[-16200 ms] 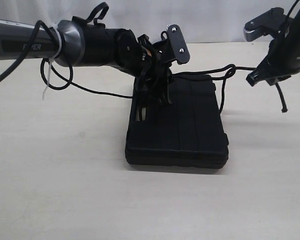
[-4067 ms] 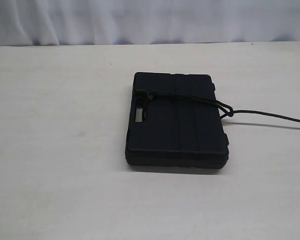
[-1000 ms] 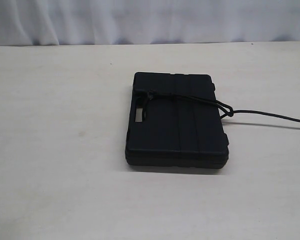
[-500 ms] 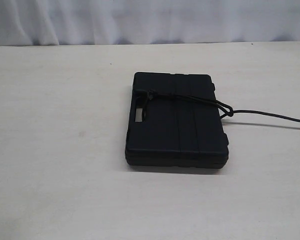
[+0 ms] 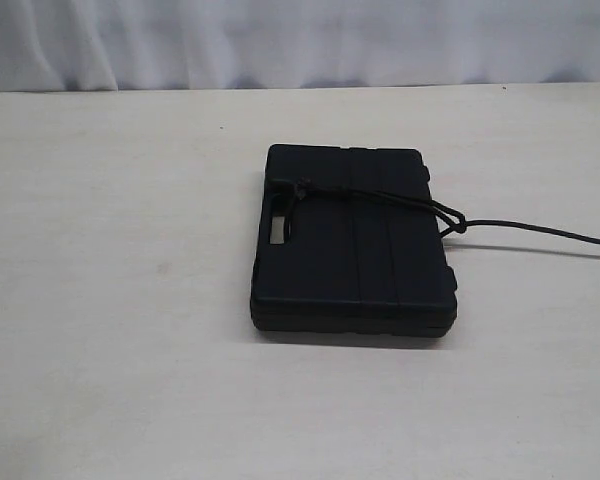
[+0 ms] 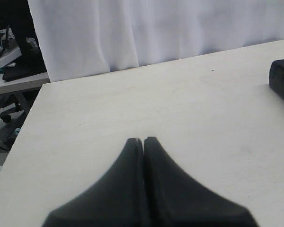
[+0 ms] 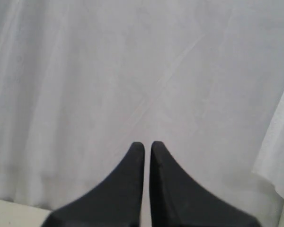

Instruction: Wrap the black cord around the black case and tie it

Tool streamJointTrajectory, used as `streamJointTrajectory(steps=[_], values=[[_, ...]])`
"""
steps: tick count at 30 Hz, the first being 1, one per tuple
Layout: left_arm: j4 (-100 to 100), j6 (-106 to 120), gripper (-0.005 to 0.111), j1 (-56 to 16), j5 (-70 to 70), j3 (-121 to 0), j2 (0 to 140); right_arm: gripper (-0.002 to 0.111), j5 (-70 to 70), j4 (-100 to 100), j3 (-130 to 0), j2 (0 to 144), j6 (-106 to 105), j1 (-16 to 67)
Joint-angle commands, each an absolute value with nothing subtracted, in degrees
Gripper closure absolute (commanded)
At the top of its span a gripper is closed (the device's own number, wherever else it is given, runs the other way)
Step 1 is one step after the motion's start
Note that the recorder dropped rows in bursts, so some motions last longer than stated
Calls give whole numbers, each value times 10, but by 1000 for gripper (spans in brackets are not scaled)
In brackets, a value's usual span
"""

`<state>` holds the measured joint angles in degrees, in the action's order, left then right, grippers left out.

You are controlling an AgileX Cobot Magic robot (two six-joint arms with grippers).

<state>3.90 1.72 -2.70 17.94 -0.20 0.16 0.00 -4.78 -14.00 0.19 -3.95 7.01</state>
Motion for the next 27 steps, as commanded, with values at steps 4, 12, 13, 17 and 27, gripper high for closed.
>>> streamJointTrajectory(steps=[4,12,13,17,27], values=[[34,14,107,-26,177,0,0,104,-97,-55,0,0,-36,66],[34,14,107,-26,177,0,0,104,46,-60,0,0,-31,68],[34,14,107,-26,177,0,0,104,57,-60,0,0,-26,68],[34,14,107,-26,177,0,0,104,96,-51,0,0,-25,68],[34,14,107,-26,177,0,0,104,190,-49,0,0,-22,68]])
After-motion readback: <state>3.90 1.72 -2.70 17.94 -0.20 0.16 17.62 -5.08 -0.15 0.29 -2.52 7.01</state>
